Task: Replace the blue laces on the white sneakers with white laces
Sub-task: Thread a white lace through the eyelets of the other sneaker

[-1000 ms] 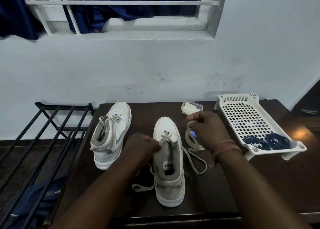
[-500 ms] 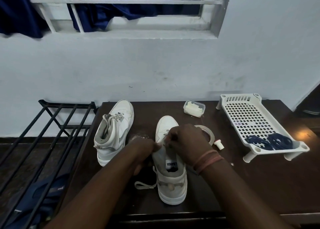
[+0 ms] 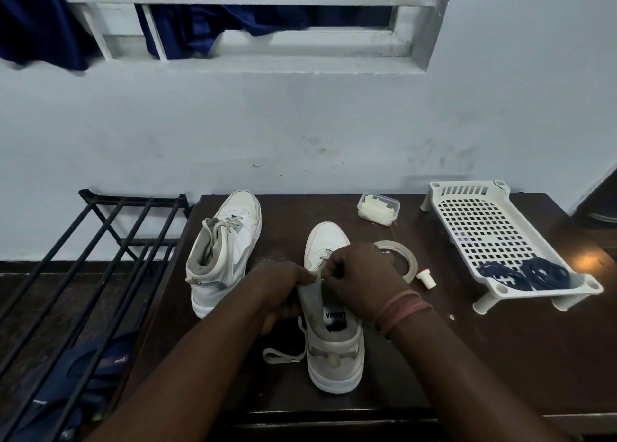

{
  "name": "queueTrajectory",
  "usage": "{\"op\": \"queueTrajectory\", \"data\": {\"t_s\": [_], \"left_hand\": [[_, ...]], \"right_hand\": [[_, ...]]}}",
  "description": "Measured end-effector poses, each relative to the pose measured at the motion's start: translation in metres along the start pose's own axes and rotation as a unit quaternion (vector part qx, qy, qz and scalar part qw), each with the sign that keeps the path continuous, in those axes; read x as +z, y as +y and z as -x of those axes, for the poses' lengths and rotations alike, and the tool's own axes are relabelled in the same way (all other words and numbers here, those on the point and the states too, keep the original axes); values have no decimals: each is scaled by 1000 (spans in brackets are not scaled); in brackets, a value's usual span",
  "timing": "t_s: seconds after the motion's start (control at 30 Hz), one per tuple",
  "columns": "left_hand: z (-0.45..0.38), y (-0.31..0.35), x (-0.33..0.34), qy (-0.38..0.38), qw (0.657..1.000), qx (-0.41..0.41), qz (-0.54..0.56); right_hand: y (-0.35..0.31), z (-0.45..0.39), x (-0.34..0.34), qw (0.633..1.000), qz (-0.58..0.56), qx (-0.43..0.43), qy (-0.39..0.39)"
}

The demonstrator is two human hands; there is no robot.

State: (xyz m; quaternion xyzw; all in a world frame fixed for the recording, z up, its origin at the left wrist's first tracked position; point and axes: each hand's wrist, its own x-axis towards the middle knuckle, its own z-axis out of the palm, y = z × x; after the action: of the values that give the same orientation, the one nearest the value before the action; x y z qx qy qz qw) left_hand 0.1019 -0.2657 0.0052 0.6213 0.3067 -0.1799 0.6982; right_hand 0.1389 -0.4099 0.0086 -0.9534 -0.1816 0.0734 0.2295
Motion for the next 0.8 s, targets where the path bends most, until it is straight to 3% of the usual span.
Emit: {"op": "queueTrajectory", "data": {"t_s": [0.17,0.4,0.53,0.6,0.67,0.73,0.8], "left_hand": [[-3,4,-3,-11,999,-18,37],[-3,-3,-2,-30,1000,9,0],[-4,-4,1,-6,996,31,-84],[-6,3,-1,29,990,62,-123],[-3,20,-5,99,985,135,-46],[4,41,-15,102,967,177,153],[10,50,-29,89,961,161,209]], "right_hand": [[2,-1,5,1000,-1,0,24],[-2,2,5,997,4,-47,67],[-1,1,5,997,14,-11,75],[-2,3,5,996,41,47,68],[1,5,5,992,17,115,51],[5,4,7,988,-46,143,29],[9,0,11,986,-67,151,20]]}}
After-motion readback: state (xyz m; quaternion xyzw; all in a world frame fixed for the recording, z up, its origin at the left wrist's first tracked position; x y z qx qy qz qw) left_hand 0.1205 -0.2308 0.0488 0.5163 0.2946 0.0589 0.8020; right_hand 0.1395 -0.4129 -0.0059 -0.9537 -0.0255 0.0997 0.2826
